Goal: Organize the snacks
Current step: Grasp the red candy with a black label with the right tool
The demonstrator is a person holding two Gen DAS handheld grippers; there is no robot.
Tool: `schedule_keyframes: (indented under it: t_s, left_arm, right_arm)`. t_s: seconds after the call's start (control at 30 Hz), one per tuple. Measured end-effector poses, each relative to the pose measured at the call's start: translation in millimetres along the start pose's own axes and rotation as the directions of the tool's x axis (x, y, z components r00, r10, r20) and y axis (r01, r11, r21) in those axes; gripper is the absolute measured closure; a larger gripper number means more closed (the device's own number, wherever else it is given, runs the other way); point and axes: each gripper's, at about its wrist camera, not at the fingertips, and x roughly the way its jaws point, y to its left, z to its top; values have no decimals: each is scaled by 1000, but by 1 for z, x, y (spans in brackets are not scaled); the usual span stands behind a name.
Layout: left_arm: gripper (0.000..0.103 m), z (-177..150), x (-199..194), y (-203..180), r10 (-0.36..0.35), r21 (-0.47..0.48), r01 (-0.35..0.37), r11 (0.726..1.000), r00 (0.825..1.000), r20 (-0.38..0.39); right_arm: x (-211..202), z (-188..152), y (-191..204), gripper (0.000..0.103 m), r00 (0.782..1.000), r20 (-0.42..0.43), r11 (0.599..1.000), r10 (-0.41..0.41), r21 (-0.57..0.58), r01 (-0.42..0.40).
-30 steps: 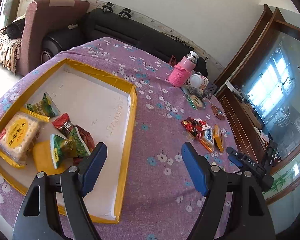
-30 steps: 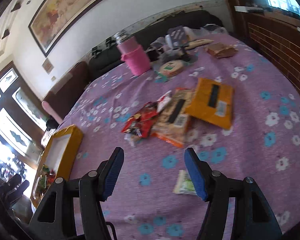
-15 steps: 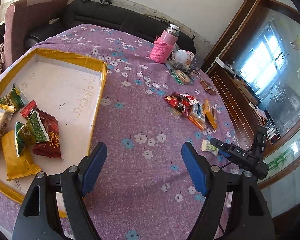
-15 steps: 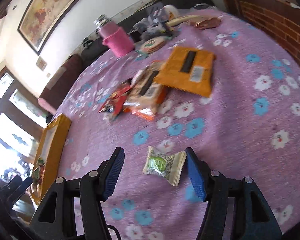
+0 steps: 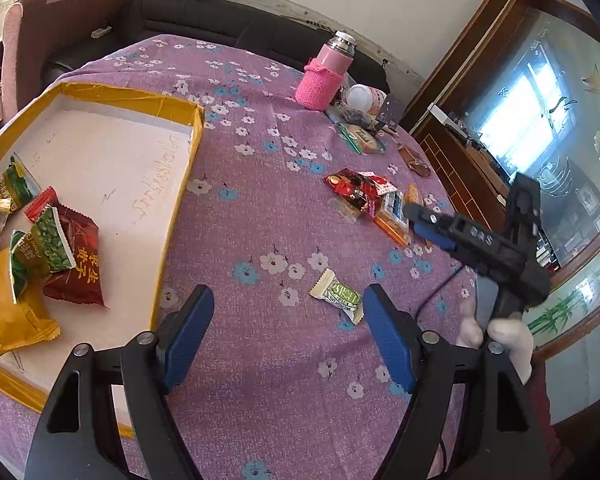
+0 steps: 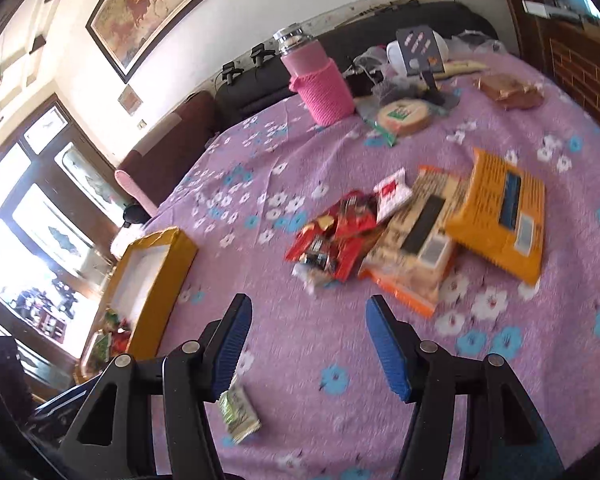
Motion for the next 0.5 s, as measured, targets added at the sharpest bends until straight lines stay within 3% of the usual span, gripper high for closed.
schedule_keyframes:
  t_s: [0.1, 0.2, 0.33, 0.37, 0.4, 0.43, 0.5]
  left_arm:
    - [26, -4, 3, -8, 0, 27, 0, 1000, 1000, -18]
    - [26, -8, 3, -14, 5, 61, -3, 998, 1000, -30]
    - [26, -11, 4, -17, 18, 98, -14, 995, 999, -40]
    - [26, -12, 4, -17, 20, 107, -16, 994, 999, -41]
    - [26, -12, 6, -17, 23, 114, -18, 993, 999, -43]
    - [26, -12, 9, -17, 24, 115, -18, 993, 999, -49]
    - [26, -13, 17, -18, 15, 115, -7, 993, 998, -64]
  right_arm:
    - [29, 24, 19, 41, 995, 6, 985, -97, -146, 96]
    - [65, 38, 29, 41, 991, -42, 968, -127, -224, 115]
    - [102, 28, 31, 41, 975, -119, 943, -189, -297, 146]
    - [100, 22, 32, 43, 975, -95, 933, -201, -323, 161]
    - [100, 19, 33, 66, 970, -93, 928, -223, -324, 182]
    - [96, 18, 32, 77, 968, -86, 928, -235, -315, 197]
    - [85, 18, 28, 77, 978, -93, 954, -186, -257, 157]
